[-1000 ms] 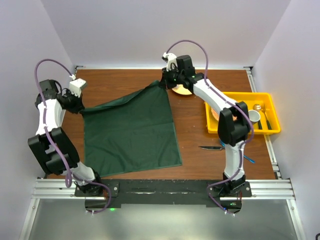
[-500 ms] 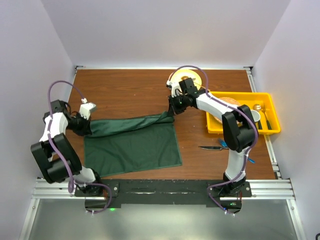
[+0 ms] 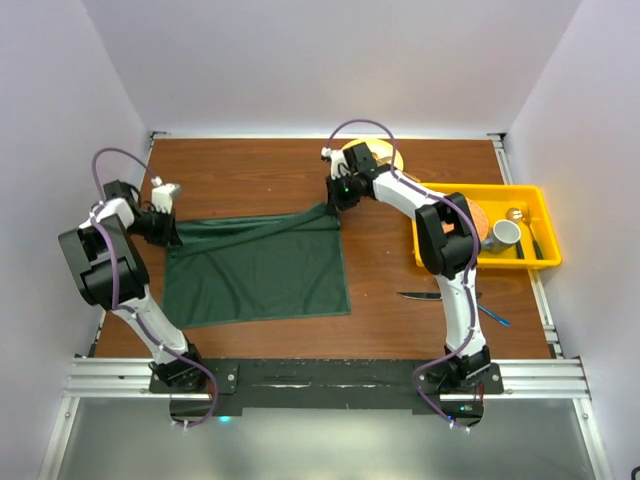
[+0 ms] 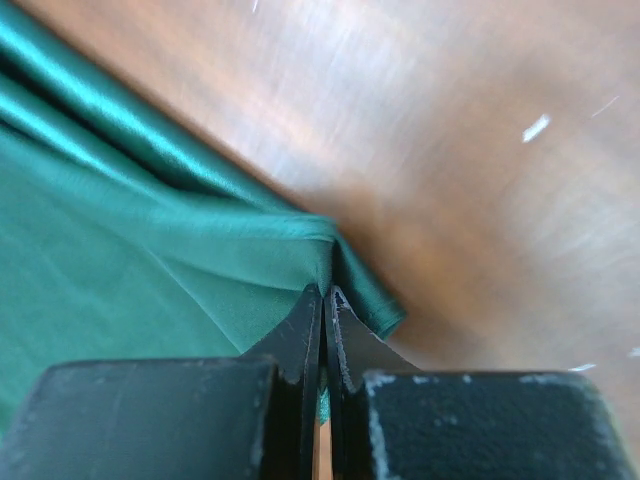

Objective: Fold the napkin into a case and place the utensils inside
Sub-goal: Fold and flatten the napkin at the center of the board.

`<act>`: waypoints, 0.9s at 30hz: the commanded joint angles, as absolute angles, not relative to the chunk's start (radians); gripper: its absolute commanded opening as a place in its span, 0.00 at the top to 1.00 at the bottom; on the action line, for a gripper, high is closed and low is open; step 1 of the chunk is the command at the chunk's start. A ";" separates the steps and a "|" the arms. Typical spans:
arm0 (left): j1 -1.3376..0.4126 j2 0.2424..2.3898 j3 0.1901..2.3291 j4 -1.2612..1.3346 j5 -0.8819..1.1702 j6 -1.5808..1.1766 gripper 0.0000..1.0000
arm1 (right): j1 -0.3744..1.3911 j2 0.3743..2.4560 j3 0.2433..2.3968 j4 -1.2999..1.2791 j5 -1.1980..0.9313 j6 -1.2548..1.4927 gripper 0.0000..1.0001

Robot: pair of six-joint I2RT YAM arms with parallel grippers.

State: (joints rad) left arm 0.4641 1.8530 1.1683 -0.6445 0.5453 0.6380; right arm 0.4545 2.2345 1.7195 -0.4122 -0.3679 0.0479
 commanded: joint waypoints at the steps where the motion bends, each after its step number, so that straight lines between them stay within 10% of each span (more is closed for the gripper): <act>1: 0.460 1.859 1.339 -0.667 0.578 0.583 1.00 | 0.431 2.214 1.870 -0.472 -0.327 0.006 1.00; 27: 0.497 1.488 1.402 -0.963 0.472 0.742 1.00 | 0.454 1.826 1.571 -0.546 -0.436 -0.009 1.00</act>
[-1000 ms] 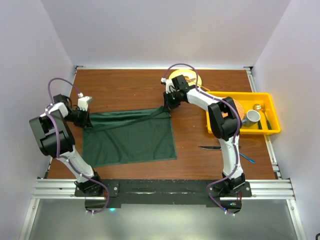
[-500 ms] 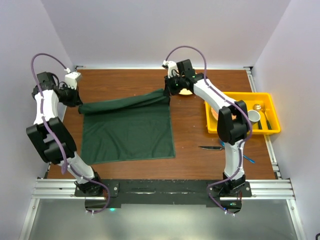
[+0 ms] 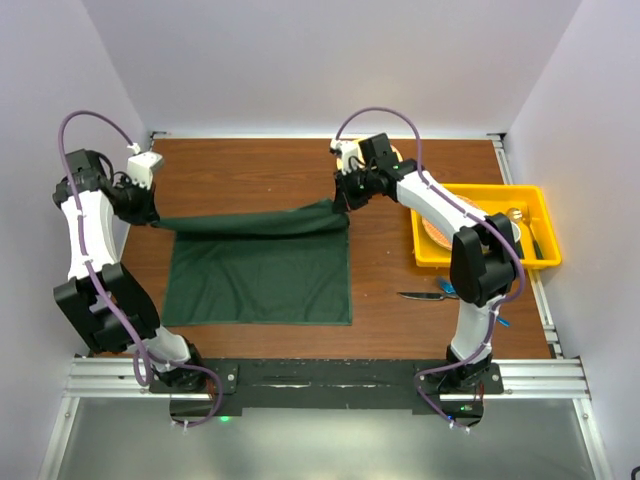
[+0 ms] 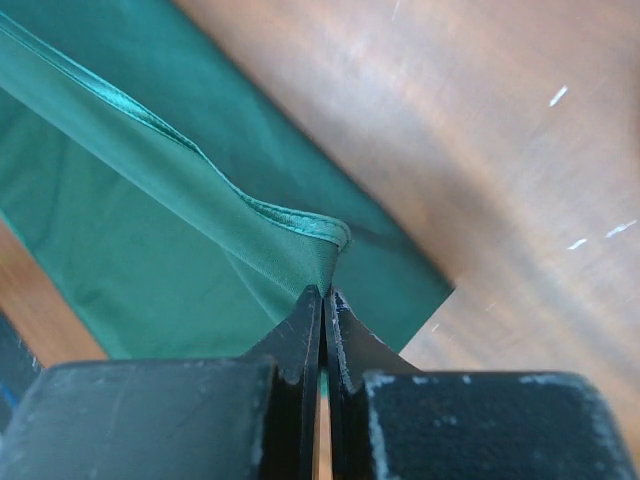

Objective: Fold the napkin into a case and place the utensils inside
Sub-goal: Fold and flatten the napkin at the center of the board.

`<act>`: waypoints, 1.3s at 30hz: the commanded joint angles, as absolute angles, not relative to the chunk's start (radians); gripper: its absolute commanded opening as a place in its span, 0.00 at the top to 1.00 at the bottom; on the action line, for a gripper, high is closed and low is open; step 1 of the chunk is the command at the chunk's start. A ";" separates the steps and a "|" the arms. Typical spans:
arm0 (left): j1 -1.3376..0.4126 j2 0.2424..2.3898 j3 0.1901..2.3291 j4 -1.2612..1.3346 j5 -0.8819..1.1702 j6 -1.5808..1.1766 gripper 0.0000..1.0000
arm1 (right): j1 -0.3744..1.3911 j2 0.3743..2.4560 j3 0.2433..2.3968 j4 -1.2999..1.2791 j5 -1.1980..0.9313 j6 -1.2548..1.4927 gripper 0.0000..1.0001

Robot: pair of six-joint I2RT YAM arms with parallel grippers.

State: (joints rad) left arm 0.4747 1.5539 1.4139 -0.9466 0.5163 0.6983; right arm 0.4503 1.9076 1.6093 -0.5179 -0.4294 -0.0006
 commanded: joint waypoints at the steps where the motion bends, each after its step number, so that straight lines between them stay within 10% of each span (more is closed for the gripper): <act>1: 0.497 1.480 1.399 -0.965 0.471 0.752 1.00 | 0.457 1.818 1.557 -0.548 -0.436 -0.008 1.00; 39: 0.500 1.298 1.223 -1.098 0.339 0.948 1.00 | 0.520 1.669 1.338 -0.588 -0.448 0.014 1.00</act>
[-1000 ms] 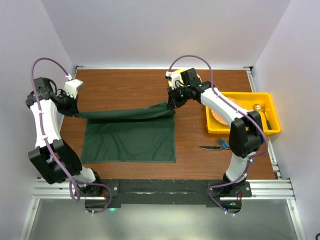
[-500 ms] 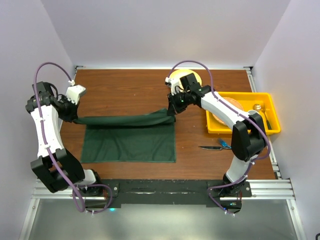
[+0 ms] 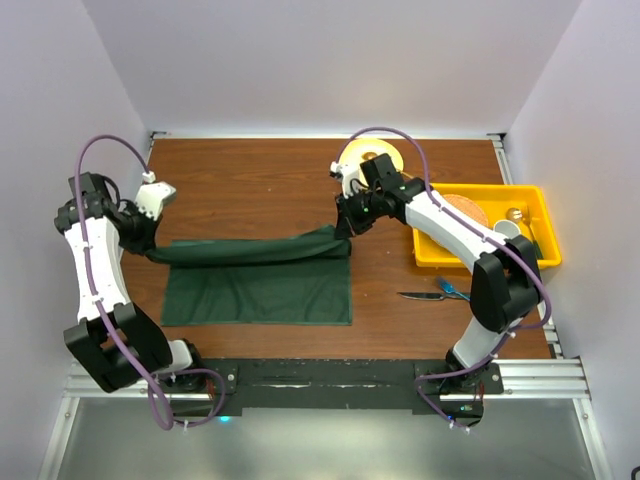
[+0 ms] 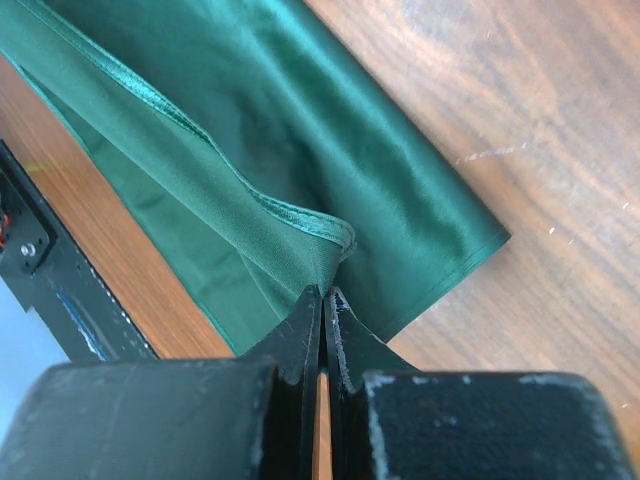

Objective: Fold the napkin into a case and place the utensils inside
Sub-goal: Fold and flatten the napkin at the center of the board, then smooth out the rectangle-folded napkin at the center of the board.

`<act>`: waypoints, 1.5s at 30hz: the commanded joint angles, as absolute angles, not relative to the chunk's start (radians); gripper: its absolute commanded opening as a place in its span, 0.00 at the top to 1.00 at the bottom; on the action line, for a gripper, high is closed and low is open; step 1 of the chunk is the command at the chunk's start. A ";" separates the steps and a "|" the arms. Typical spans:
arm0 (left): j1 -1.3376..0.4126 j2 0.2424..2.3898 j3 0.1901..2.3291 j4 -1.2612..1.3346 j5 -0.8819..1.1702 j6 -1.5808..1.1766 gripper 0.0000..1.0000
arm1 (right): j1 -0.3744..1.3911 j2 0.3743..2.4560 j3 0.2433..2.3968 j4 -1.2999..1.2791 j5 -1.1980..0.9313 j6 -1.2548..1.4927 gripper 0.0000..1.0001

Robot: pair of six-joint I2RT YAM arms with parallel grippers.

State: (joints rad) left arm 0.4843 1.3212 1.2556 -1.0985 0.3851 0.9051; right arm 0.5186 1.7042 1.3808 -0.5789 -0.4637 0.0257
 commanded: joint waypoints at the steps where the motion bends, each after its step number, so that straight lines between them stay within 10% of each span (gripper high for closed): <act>1: 0.499 1.299 1.201 -1.094 0.336 0.950 1.00 | 0.523 1.669 1.329 -0.583 -0.449 0.014 1.00; 16: 0.500 1.281 1.026 -1.068 0.316 1.023 0.95 | 0.589 1.671 1.215 -0.567 -0.474 0.006 1.00; 21: 0.505 1.279 1.046 -1.121 0.331 1.051 0.57 | 0.588 1.675 1.267 -0.719 -0.492 -0.089 0.54; 26: 0.522 1.292 1.104 -1.135 0.403 1.035 0.50 | 0.583 1.637 1.330 -0.778 -0.537 -0.120 0.39; 45: 0.520 1.422 1.052 -1.078 0.483 1.005 0.46 | 0.584 1.902 1.394 -0.745 -0.558 -0.078 0.39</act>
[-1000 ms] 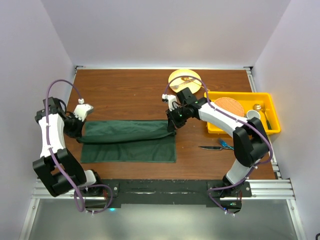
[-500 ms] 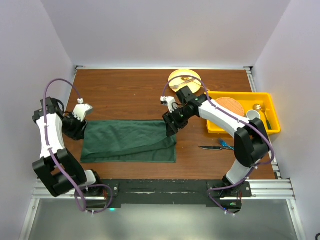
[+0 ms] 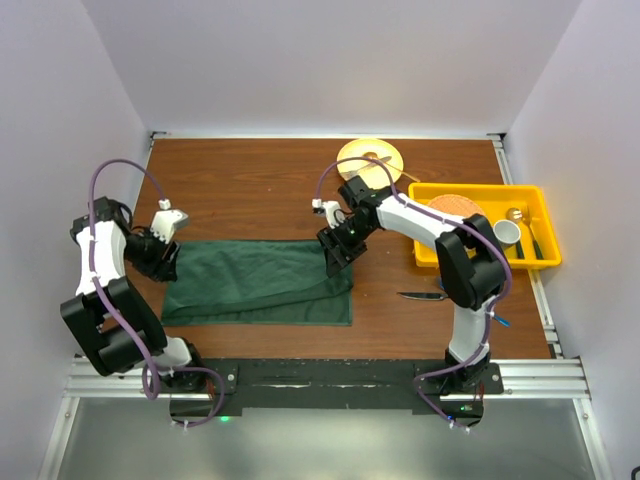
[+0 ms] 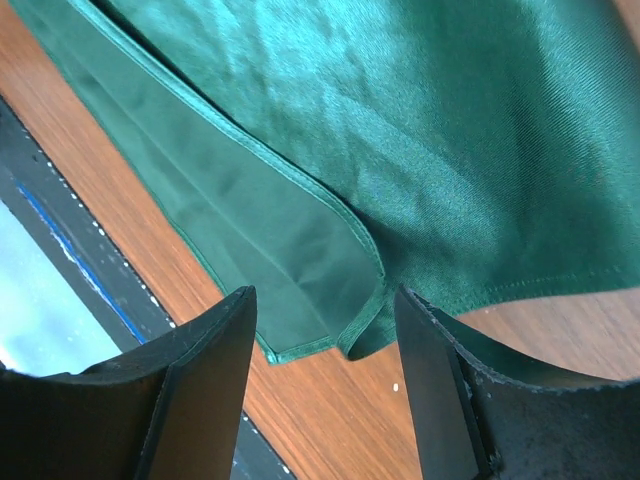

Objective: Fold the napkin into a case and place the utensils inside
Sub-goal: Smooth out the rectangle-folded napkin at the center of the board.

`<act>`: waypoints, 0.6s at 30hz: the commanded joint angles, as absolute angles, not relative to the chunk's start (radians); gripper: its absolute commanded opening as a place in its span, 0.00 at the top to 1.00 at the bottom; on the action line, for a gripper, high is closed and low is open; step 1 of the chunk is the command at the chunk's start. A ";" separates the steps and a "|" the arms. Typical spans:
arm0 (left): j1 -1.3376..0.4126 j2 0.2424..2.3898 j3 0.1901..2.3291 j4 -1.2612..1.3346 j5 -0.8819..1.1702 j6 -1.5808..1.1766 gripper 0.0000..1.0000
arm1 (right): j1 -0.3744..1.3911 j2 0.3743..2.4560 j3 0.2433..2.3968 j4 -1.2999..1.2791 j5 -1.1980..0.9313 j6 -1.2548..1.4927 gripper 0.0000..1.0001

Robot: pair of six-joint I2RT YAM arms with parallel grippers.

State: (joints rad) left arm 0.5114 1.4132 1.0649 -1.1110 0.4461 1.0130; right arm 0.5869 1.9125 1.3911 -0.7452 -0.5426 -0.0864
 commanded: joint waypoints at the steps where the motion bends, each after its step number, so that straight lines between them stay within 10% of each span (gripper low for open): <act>1: 0.520 1.425 1.051 -1.072 0.483 1.003 0.46 | 0.584 1.904 1.388 -0.753 -0.564 -0.080 0.42; 10: 0.522 1.474 1.075 -1.045 0.501 0.956 0.48 | 0.606 1.825 1.253 -0.862 -0.682 -0.179 0.74; 18: 0.523 1.499 1.135 -1.055 0.532 0.943 0.50 | 0.615 1.763 1.241 -0.971 -0.726 -0.299 0.77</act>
State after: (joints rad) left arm 0.5125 1.5024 1.0897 -1.0611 0.4839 0.9512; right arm 0.6086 1.8446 1.2324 -0.9012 -0.6773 -0.2195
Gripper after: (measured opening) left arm 0.504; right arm 0.210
